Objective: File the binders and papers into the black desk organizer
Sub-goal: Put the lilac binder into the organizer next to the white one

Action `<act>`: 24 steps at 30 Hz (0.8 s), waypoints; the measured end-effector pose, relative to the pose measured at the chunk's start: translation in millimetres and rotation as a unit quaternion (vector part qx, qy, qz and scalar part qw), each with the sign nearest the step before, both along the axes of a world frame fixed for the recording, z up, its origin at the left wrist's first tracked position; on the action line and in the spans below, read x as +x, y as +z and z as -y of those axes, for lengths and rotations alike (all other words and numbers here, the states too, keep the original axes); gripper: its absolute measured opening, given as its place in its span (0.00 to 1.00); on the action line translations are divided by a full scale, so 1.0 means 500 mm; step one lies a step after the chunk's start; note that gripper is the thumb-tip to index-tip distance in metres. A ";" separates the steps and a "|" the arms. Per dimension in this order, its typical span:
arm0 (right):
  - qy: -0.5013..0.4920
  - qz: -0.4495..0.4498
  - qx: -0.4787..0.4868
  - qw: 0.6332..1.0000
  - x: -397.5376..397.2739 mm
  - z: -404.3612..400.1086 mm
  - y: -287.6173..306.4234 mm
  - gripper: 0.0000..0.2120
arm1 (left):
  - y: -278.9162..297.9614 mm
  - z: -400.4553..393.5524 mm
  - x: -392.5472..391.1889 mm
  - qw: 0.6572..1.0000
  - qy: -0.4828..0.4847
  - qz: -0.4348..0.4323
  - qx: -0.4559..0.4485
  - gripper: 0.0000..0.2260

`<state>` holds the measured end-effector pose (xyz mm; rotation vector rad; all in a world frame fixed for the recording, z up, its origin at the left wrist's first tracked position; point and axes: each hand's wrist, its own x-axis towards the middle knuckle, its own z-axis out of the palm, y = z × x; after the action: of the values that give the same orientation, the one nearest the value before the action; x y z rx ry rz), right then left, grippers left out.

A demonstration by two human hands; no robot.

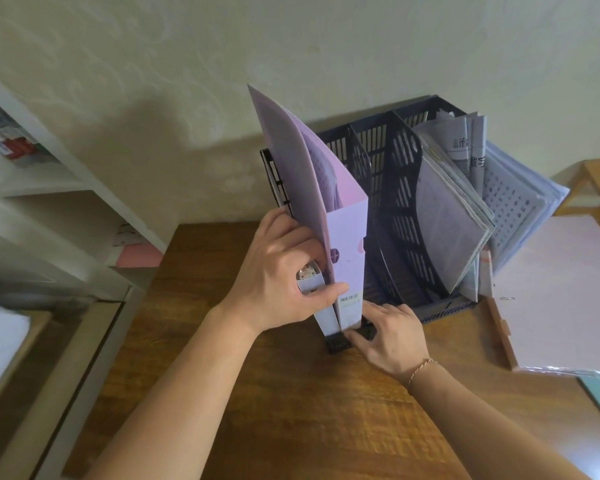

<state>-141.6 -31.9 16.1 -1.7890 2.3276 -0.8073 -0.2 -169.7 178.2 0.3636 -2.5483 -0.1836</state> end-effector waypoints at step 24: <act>0.180 -0.060 -0.202 0.961 -0.135 0.190 0.461 0.29 | 0.048 -0.027 -0.020 0.992 -0.010 -0.122 -0.006 0.40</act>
<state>-209.3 -126.7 246.8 -2.3918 1.8998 -1.1998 -10.4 -156.4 202.0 0.2922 -2.3118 -0.2076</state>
